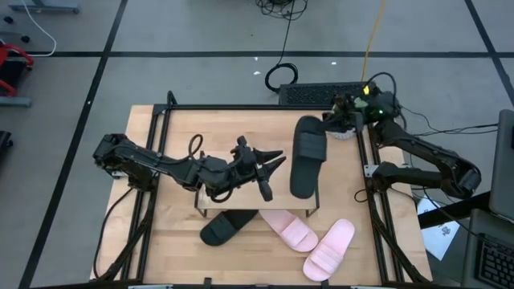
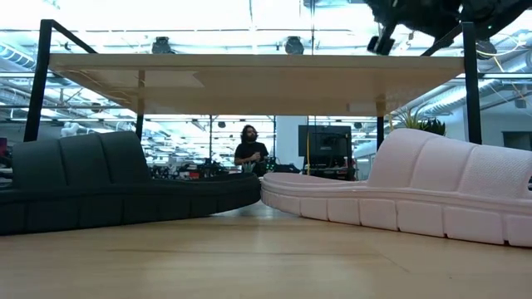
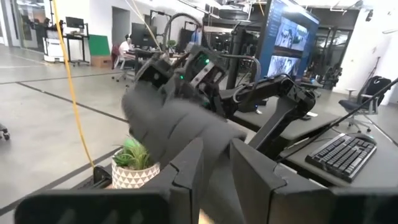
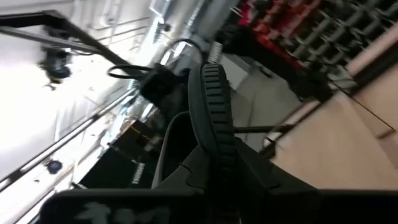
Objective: Pick and place slides into the shelf
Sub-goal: Put the left black slipper on the shelf
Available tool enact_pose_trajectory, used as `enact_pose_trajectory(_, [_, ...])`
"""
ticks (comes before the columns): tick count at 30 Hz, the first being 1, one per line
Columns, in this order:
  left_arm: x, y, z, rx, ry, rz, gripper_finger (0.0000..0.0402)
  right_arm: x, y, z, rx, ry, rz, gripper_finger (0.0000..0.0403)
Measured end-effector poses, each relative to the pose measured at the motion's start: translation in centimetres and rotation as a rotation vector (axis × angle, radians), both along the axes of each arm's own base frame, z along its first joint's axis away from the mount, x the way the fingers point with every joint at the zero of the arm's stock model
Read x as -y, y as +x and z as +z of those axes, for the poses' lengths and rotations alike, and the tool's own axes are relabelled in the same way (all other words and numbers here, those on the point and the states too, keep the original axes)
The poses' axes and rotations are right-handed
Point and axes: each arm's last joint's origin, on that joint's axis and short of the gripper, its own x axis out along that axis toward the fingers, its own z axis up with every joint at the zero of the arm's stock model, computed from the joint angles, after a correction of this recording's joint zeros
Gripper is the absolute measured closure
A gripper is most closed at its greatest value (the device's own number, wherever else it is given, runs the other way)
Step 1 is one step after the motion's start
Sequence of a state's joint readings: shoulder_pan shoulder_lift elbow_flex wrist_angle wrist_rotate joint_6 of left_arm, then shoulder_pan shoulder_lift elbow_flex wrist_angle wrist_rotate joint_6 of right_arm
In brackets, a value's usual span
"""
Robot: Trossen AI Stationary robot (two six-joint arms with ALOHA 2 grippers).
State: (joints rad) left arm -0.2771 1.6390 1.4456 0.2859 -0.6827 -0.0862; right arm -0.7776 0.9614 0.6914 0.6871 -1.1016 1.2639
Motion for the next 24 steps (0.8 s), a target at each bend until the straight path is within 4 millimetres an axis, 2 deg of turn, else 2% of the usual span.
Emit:
enact_pose_trajectory(8, [-0.8,0.2,-0.2,-0.028,0.018,0.021,0.0321,1.3,1.4,-1.9,-0.064,0.019,0.023,0.0372])
enact_pose_trajectory(16, [-0.8,0.2,-0.6,-0.057,-0.007,0.019,0.0321,2.7,2.9,-4.3,-0.136,0.048,0.073,0.0372])
enact_pose_trajectory(24, [-0.7,0.2,-0.8,-0.059,-0.041,0.016,0.0321,3.3,3.6,-5.7,-0.175,0.063,0.127,0.0372])
